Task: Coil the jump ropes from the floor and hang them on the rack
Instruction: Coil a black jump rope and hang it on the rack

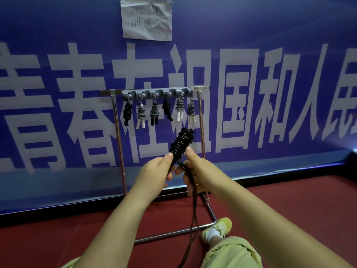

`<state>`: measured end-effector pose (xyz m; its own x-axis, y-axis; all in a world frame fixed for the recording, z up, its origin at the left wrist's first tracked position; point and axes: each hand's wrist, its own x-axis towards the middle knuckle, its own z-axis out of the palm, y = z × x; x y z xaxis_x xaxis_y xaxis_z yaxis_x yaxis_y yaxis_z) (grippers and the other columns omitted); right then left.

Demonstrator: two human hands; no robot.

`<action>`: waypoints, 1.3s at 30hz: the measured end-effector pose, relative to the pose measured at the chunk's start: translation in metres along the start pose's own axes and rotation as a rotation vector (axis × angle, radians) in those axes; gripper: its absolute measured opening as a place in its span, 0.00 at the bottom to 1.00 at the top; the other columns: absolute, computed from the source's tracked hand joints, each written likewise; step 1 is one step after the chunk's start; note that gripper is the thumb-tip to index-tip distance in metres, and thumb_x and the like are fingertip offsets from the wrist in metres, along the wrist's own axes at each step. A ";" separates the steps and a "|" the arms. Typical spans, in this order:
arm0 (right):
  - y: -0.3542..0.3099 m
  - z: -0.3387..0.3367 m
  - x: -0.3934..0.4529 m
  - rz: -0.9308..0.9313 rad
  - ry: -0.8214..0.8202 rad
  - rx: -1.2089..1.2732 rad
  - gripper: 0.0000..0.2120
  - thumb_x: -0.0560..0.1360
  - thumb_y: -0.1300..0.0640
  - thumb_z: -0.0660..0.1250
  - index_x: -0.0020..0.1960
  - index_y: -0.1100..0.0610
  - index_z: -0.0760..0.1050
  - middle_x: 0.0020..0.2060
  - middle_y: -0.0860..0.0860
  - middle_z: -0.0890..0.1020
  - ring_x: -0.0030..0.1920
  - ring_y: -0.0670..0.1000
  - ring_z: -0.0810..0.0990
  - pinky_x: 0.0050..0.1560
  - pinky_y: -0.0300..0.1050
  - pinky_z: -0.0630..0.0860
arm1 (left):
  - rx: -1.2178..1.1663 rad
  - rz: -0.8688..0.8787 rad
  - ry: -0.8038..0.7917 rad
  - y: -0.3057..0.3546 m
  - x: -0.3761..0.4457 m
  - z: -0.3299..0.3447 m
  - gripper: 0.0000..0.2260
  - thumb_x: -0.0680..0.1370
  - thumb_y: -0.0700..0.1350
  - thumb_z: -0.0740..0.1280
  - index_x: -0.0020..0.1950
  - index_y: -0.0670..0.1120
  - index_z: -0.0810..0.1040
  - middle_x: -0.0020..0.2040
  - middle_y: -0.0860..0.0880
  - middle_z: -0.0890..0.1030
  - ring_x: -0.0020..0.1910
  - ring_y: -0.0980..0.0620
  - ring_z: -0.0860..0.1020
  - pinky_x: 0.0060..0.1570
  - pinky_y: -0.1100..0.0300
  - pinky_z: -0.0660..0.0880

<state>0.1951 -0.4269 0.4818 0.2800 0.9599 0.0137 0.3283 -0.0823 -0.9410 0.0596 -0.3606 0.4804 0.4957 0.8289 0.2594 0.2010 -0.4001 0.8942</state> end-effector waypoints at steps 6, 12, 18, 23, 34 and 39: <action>-0.012 -0.001 -0.008 -0.044 -0.012 0.056 0.30 0.78 0.34 0.50 0.55 0.58 0.76 0.32 0.47 0.69 0.26 0.46 0.60 0.29 0.41 0.58 | 0.279 0.134 0.090 0.007 -0.003 -0.004 0.16 0.79 0.56 0.59 0.44 0.45 0.77 0.36 0.46 0.76 0.35 0.50 0.73 0.35 0.57 0.67; -0.010 0.000 -0.009 -0.135 0.036 0.055 0.21 0.81 0.42 0.54 0.37 0.55 0.66 0.28 0.49 0.61 0.27 0.47 0.55 0.29 0.44 0.53 | 0.290 0.132 0.014 0.012 -0.002 -0.010 0.11 0.73 0.57 0.69 0.44 0.50 0.75 0.36 0.51 0.79 0.34 0.54 0.76 0.35 0.60 0.72; -0.005 -0.009 -0.017 -0.301 -0.101 0.195 0.22 0.78 0.38 0.53 0.40 0.56 0.66 0.28 0.48 0.63 0.25 0.45 0.56 0.30 0.44 0.51 | -0.556 -0.218 -0.651 0.010 -0.009 -0.020 0.31 0.70 0.68 0.62 0.49 0.40 0.82 0.38 0.43 0.82 0.35 0.50 0.80 0.49 0.47 0.77; -0.011 -0.010 -0.020 -0.394 -0.097 0.116 0.23 0.77 0.36 0.52 0.35 0.54 0.66 0.24 0.43 0.64 0.24 0.42 0.58 0.26 0.36 0.56 | -1.089 -0.373 -1.026 0.007 -0.008 -0.008 0.34 0.74 0.68 0.53 0.52 0.39 0.80 0.33 0.48 0.79 0.30 0.53 0.78 0.38 0.55 0.79; 0.002 0.002 -0.003 -0.184 0.072 -0.224 0.29 0.82 0.41 0.42 0.33 0.54 0.68 0.18 0.42 0.69 0.20 0.40 0.66 0.30 0.37 0.60 | -0.017 -0.095 -0.270 0.014 -0.010 0.008 0.27 0.73 0.68 0.50 0.38 0.46 0.73 0.25 0.52 0.72 0.20 0.56 0.64 0.27 0.61 0.62; 0.009 -0.010 -0.001 -0.024 -0.062 -0.202 0.31 0.79 0.33 0.43 0.36 0.55 0.71 0.24 0.46 0.66 0.24 0.46 0.62 0.29 0.40 0.61 | 0.354 0.001 -0.104 0.003 -0.003 -0.005 0.28 0.79 0.64 0.44 0.37 0.47 0.73 0.30 0.52 0.74 0.30 0.52 0.70 0.36 0.56 0.66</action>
<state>0.2068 -0.4311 0.4762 0.2157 0.9764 0.0084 0.5103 -0.1053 -0.8535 0.0543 -0.3623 0.4846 0.5755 0.7917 0.2052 0.4714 -0.5261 0.7078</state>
